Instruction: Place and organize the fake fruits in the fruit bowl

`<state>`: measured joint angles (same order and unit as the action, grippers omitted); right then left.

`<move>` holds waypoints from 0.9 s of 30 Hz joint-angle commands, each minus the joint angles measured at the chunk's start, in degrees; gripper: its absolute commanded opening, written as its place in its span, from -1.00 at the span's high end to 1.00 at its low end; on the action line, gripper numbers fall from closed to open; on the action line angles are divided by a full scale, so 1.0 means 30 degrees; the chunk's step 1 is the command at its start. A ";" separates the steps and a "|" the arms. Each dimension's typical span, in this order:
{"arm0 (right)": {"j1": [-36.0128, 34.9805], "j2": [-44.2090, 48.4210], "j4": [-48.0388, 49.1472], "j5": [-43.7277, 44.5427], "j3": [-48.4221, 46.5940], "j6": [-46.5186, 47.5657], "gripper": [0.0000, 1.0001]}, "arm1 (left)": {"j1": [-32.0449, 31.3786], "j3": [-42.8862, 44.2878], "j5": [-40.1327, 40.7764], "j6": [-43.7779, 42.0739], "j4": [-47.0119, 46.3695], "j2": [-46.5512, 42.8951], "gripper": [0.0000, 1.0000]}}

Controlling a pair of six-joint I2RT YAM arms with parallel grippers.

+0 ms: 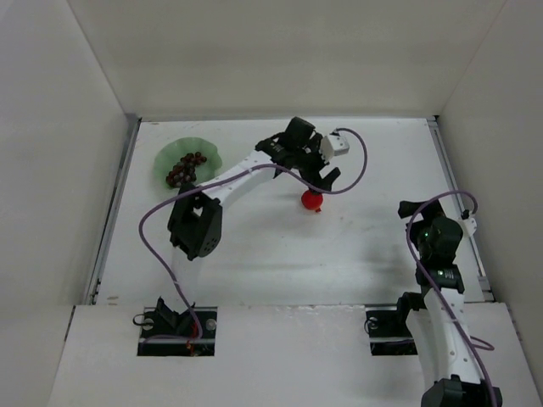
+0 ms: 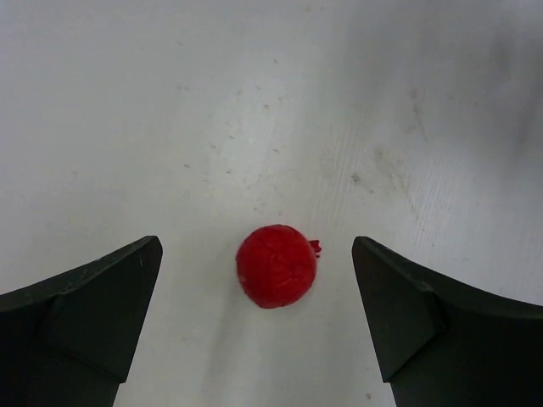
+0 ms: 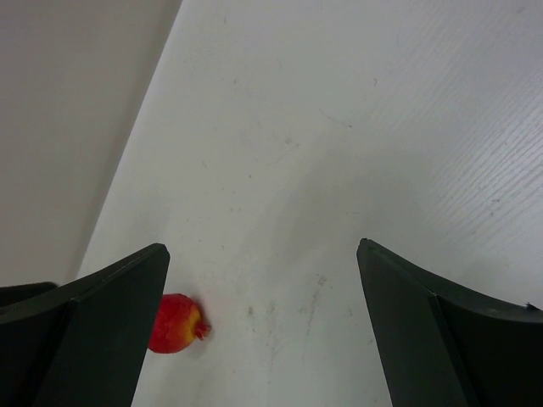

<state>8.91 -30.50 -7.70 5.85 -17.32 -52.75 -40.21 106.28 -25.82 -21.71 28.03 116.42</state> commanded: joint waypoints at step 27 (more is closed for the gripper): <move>0.0474 0.0791 -0.0156 0.0189 -0.0701 0.0767 -1.00 | -0.0763 -0.1030 0.4097 -0.0642 -0.0087 0.3469 -0.83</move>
<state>9.85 -29.06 -8.86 5.98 -18.00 -51.18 -42.28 104.42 -13.82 -21.87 28.10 128.18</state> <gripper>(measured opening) 0.999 0.924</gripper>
